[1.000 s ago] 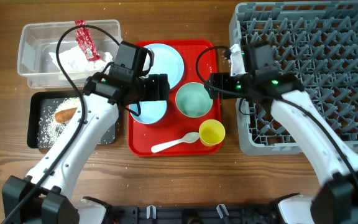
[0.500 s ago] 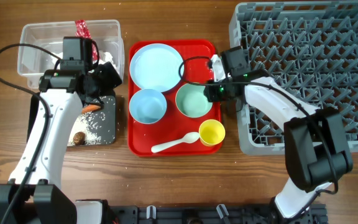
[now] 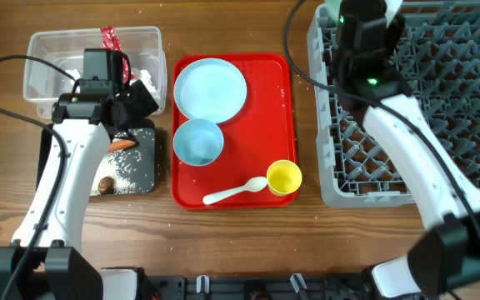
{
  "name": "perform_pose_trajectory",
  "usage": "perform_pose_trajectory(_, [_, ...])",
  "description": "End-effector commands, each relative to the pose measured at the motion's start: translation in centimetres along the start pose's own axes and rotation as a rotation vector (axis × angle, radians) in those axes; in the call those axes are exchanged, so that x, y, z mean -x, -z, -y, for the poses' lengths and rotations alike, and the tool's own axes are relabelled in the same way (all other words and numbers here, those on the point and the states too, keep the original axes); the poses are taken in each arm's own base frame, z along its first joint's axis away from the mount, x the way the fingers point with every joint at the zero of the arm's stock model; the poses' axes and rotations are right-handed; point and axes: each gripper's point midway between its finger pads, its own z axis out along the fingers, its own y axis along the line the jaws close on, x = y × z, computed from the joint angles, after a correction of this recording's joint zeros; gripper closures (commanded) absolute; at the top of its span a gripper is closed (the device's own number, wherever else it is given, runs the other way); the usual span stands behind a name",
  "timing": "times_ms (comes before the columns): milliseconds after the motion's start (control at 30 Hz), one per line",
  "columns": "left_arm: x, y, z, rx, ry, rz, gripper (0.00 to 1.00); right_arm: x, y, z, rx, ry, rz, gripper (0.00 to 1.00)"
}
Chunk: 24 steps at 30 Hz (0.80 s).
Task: Sort waste into correct bins and load items into the dishwasher rack
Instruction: 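Grasp the green bowl with right gripper and place it in the rack, then grasp the light-blue bowl with right gripper and place it in the rack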
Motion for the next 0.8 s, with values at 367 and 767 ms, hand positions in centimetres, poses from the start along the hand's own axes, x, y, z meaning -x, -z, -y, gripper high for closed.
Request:
perform_pose_trajectory(367, [1.4, 0.5, -0.9, 0.045, 0.020, 0.062, 0.00, -10.9, -9.3, 0.0, -0.419, 0.765, -0.074, 0.96])
perform_pose_trajectory(767, [1.8, 0.6, -0.6, 0.035, 0.024, 0.076, 0.00, -16.3, -7.6, -5.6, -0.153, 0.941, -0.160, 0.12])
